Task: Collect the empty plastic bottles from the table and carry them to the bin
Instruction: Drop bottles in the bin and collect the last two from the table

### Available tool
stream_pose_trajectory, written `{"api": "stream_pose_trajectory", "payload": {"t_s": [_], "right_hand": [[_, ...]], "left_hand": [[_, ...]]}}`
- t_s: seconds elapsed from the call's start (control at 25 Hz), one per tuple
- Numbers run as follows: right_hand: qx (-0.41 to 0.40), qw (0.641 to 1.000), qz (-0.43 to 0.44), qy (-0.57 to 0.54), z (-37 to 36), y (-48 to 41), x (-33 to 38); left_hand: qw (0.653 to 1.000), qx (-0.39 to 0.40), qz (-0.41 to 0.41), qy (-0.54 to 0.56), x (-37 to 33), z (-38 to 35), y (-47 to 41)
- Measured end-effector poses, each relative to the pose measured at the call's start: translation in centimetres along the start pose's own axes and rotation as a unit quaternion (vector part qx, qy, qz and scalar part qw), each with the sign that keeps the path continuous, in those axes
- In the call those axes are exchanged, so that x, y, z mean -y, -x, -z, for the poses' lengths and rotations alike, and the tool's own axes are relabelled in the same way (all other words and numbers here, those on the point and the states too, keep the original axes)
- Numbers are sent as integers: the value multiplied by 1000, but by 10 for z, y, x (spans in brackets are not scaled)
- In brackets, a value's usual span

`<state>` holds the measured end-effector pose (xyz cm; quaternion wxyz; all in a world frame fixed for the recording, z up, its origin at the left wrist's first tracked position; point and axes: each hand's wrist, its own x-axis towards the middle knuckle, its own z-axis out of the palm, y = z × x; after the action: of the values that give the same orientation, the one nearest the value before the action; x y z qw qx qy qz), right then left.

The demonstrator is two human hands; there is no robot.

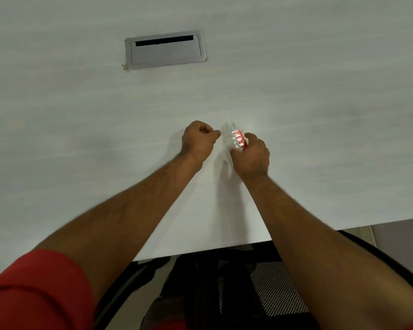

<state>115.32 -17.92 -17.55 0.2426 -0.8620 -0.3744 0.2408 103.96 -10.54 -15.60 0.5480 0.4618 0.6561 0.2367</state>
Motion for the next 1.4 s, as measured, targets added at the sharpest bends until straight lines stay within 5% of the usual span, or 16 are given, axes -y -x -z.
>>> {"api": "stream_pose_trajectory", "payload": {"t_s": [0.28, 0.56, 0.72, 1.0, 1.08, 1.2, 1.4], "right_hand": [[88, 971, -105, -194, 23, 20, 2], [-15, 954, -82, -288, 79, 83, -23], [-84, 958, -59, -268, 115, 117, -39], [-246, 967, -33, -58, 172, 143, -80], [-261, 953, -66, -141, 190, 145, -94], [-206, 872, -155, -417, 219, 142, -113], [-115, 846, -152, -497, 275, 135, -169]], "left_hand": [[998, 18, 17, 60, -16, -7, 15], [981, 178, -64, 42, -55, -39, 68], [964, 252, -90, 9, -70, -68, 102], [953, 290, -87, -31, -101, -130, 162], [942, 329, -63, -18, -104, -151, 176], [920, 390, -42, 6, -107, -175, 190], [885, 459, -30, 76, -107, -224, 215]]}}
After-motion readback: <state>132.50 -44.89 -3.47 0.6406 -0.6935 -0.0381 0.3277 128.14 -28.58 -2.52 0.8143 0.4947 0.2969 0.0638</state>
